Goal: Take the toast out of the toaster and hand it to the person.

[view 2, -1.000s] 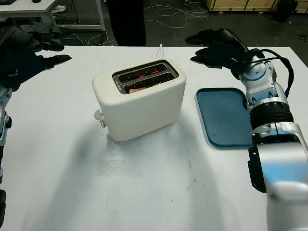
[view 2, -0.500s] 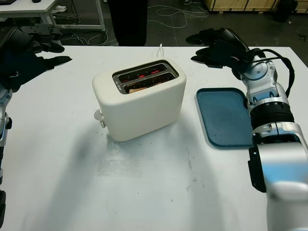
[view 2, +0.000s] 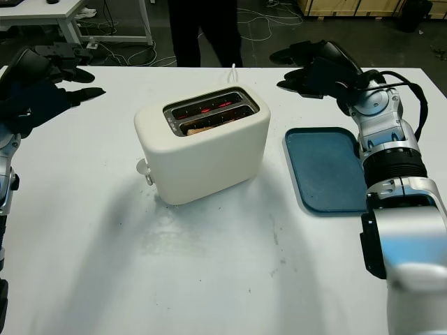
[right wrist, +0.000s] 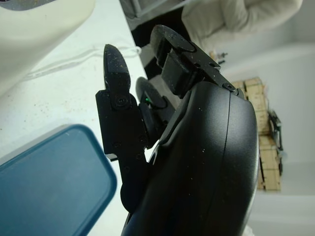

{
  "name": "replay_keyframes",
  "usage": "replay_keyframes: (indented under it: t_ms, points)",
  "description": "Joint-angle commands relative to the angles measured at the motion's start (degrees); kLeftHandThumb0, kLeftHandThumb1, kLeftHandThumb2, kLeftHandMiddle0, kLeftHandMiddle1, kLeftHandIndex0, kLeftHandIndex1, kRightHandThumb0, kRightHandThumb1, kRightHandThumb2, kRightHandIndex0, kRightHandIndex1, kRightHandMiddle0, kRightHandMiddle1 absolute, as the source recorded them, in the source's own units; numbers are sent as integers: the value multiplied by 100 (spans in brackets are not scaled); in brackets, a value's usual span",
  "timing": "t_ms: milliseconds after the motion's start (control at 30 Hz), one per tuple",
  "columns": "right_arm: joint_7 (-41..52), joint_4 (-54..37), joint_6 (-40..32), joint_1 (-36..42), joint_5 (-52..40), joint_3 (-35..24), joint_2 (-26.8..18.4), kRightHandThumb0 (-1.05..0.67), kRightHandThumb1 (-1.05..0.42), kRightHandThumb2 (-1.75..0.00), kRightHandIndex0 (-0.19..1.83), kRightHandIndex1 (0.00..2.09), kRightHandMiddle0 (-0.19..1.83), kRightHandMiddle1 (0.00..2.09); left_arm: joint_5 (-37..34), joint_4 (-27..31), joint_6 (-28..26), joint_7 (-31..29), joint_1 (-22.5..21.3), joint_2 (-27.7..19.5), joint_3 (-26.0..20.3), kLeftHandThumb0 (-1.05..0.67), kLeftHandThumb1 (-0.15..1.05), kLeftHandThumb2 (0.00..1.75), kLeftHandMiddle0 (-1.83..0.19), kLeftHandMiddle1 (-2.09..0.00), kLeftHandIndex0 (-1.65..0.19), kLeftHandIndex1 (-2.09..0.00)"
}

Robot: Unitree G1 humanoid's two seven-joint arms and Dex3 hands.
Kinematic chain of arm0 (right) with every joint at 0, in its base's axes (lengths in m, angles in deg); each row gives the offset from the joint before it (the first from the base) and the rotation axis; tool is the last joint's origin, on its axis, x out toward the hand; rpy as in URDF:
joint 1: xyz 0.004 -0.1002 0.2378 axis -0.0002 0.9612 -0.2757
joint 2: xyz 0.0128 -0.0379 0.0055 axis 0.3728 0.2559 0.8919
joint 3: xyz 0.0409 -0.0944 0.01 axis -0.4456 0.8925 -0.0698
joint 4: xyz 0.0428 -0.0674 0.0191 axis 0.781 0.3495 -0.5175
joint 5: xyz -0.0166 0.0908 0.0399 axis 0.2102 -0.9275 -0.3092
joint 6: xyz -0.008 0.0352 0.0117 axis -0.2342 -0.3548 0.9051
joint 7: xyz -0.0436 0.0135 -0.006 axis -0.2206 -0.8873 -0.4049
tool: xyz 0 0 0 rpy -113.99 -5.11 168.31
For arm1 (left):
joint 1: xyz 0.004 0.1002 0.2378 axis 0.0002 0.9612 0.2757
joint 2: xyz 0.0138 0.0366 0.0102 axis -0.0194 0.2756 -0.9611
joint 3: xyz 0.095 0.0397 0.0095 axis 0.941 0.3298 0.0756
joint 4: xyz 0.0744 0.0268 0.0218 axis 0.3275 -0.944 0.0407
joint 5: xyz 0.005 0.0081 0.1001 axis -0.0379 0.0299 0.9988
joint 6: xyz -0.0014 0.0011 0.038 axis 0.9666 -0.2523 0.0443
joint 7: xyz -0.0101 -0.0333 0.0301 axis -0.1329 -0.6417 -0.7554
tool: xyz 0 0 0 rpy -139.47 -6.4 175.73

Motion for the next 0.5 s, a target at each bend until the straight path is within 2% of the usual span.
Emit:
replay_keyframes:
  t_ms: [0,300,467]
  points:
    - [-17,-54,74,49,3,7,-33,-37,-92,-14,72,1,65,0,-11,-3,20,27,16,21,-5,-42,92,9,-49,-58,-68,-5]
    - [-34,-198,-5,78,67,50,-36,-35,-92,-15,72,1,66,0,53,-183,292,88,-65,45,85,-50,92,9,-52,-61,-70,-6]
    - [-24,-223,-36,86,60,52,-42,-35,-92,-15,73,1,67,1,51,-166,255,96,-73,53,98,-50,92,9,-51,-61,-70,-6]
